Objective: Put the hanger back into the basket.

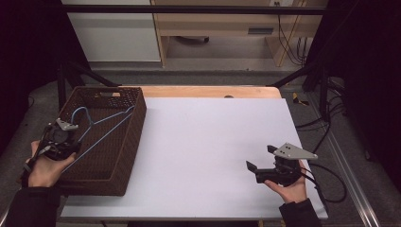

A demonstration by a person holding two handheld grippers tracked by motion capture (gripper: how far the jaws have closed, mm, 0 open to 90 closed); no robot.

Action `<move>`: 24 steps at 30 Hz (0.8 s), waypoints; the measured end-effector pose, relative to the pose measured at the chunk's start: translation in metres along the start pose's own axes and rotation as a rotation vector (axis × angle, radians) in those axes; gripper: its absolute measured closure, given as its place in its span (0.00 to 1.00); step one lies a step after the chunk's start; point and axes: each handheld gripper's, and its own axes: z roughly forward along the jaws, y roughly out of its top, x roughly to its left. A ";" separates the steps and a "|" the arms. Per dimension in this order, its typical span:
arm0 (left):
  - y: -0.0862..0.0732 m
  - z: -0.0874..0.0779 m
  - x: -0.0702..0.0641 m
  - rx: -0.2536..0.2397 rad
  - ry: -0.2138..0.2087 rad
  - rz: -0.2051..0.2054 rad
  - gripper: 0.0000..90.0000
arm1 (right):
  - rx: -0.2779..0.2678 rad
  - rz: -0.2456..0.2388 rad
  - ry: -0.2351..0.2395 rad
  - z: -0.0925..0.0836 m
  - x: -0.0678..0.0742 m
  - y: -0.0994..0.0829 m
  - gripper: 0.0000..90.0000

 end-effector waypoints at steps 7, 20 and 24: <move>0.000 -0.010 0.001 -0.036 -0.010 0.002 0.74 | -0.001 -0.002 0.001 0.000 0.000 0.000 0.08; -0.004 -0.068 -0.031 -0.463 -0.248 -0.053 0.35 | -0.028 0.003 0.008 -0.003 -0.001 0.001 0.08; -0.003 -0.079 -0.049 -0.551 -0.323 -0.047 0.25 | -0.041 0.003 0.010 -0.005 -0.001 0.001 0.07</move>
